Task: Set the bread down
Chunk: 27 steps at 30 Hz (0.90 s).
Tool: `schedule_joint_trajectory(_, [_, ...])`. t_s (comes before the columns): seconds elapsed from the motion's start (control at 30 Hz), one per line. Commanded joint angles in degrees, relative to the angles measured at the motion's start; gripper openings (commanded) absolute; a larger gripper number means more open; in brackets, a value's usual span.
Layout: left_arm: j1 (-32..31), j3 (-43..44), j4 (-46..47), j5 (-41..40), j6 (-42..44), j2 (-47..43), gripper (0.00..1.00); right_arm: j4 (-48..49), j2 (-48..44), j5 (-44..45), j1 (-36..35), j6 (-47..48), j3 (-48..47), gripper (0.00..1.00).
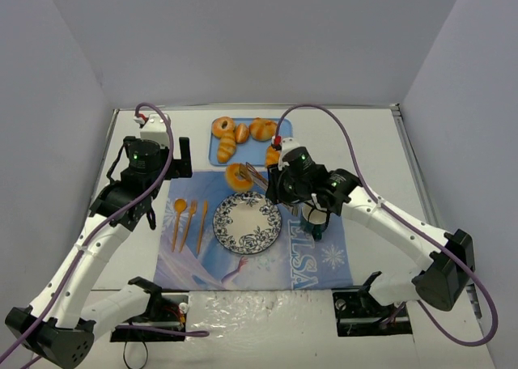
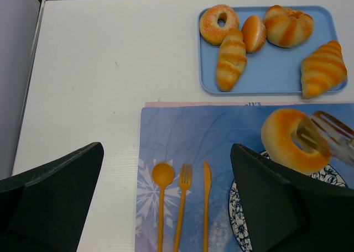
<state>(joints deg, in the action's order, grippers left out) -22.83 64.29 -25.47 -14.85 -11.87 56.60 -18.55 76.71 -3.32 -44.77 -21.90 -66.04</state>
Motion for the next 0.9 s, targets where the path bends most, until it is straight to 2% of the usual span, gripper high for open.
schedule_joint_trajectory(0.0, [-0.4,2.5,2.8,-0.7,1.2,0.1,0.97,1.1,-4.6,1.2,-2.3,-2.3,4.0,0.0])
schedule_joint_trajectory(0.4, [-0.4,2.5,2.7,-0.9,1.3,0.2,0.97,0.8,-4.9,6.9,-9.6,-5.3,10.8,0.0])
schedule_joint_trajectory(0.67, [-0.4,2.5,2.7,-0.7,1.3,0.4,0.97,1.2,-4.4,9.9,-10.4,-6.2,12.2,0.0])
schedule_joint_trajectory(0.87, [-0.4,2.5,2.7,-0.7,1.3,0.5,0.97,1.6,-4.3,10.1,-10.9,-6.5,12.7,0.13])
